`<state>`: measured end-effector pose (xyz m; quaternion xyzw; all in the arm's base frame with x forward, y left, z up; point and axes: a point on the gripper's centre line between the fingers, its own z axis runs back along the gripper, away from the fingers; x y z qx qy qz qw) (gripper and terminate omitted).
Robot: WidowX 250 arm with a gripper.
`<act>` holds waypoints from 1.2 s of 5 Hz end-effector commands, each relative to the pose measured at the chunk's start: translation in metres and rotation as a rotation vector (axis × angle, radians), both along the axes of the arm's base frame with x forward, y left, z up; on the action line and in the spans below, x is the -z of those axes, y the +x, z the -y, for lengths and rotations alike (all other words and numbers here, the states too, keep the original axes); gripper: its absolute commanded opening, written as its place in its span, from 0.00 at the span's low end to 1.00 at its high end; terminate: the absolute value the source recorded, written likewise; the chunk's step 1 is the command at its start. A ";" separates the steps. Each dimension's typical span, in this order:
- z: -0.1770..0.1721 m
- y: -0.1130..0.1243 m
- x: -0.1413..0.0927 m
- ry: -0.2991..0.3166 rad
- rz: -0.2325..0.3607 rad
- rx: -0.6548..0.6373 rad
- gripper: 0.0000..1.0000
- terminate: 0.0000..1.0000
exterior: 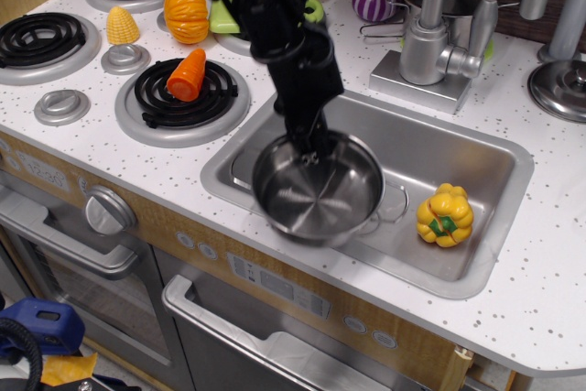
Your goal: Put pan in sink
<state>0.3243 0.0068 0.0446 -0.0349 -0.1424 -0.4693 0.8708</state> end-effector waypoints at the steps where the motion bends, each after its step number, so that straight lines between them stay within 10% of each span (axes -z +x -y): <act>1: 0.003 0.044 -0.010 0.042 0.155 0.089 0.00 0.00; 3: -0.006 0.055 0.028 -0.005 0.279 0.134 0.00 0.00; 4: -0.008 0.055 0.036 -0.052 0.328 0.142 1.00 0.00; 5: -0.008 0.055 0.036 -0.052 0.328 0.142 1.00 0.00; 6: -0.008 0.055 0.036 -0.052 0.328 0.142 1.00 1.00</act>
